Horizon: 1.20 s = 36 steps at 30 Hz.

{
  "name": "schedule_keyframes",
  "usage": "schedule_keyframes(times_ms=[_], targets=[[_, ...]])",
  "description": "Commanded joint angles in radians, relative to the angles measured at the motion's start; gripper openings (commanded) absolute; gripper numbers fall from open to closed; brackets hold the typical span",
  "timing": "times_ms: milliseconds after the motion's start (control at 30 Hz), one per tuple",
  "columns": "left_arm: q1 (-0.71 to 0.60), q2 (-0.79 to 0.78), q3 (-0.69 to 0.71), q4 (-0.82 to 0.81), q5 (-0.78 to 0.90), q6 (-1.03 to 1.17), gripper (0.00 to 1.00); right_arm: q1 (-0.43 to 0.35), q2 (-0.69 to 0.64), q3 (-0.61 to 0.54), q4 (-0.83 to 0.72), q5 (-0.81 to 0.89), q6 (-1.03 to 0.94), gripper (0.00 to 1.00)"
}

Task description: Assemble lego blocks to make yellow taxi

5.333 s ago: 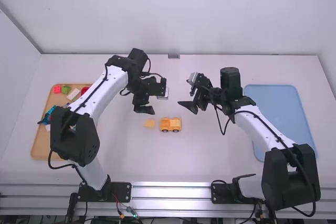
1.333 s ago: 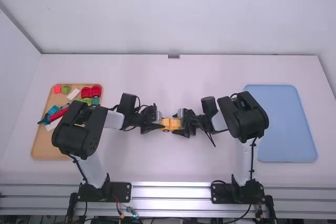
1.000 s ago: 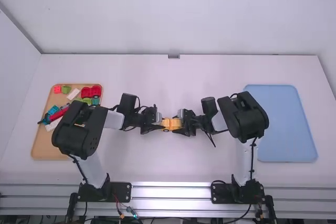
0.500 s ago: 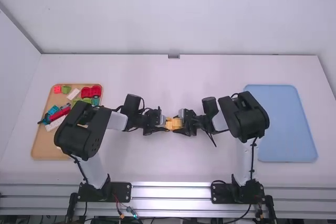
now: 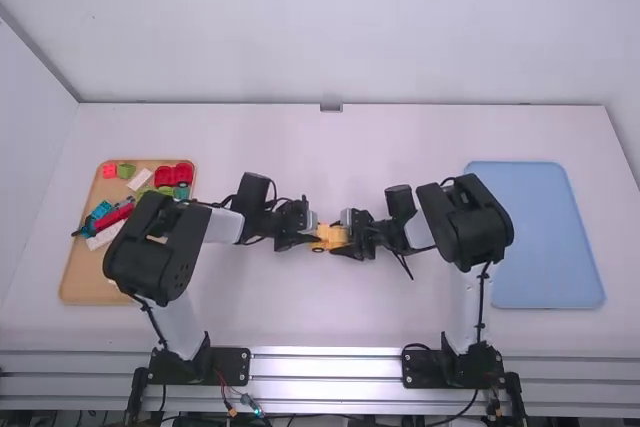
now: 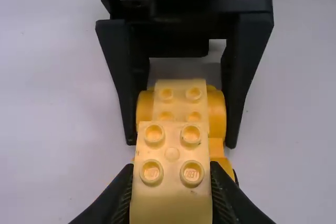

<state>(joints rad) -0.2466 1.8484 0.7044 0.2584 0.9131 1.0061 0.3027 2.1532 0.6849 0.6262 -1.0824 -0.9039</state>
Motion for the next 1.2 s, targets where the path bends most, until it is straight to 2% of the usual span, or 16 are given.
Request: schedule_keyframes(times_ms=[0,333,833,933,1133,1167], targets=[[-0.001,-0.003,0.02,-0.019,0.064,0.002,0.13,0.013,0.017,-0.009,-0.005,0.021,0.009,0.48],[-0.014,-0.003,0.02,-0.095,0.026,0.063,0.1,0.011,0.016,-0.011,0.001,0.027,0.009,0.48],[-0.015,0.005,0.013,-0.069,-0.014,0.057,0.11,0.011,0.016,-0.009,-0.002,0.025,0.01,0.48],[-0.015,0.005,0.008,-0.064,-0.013,0.058,0.15,0.011,0.016,-0.011,0.0,0.024,0.01,0.48],[-0.015,0.005,0.008,-0.064,-0.014,0.057,0.4,0.011,0.016,-0.011,0.002,0.025,0.01,0.48],[-0.015,0.005,0.008,-0.063,-0.014,0.057,0.41,0.011,0.016,-0.011,0.001,0.024,0.01,0.49]])
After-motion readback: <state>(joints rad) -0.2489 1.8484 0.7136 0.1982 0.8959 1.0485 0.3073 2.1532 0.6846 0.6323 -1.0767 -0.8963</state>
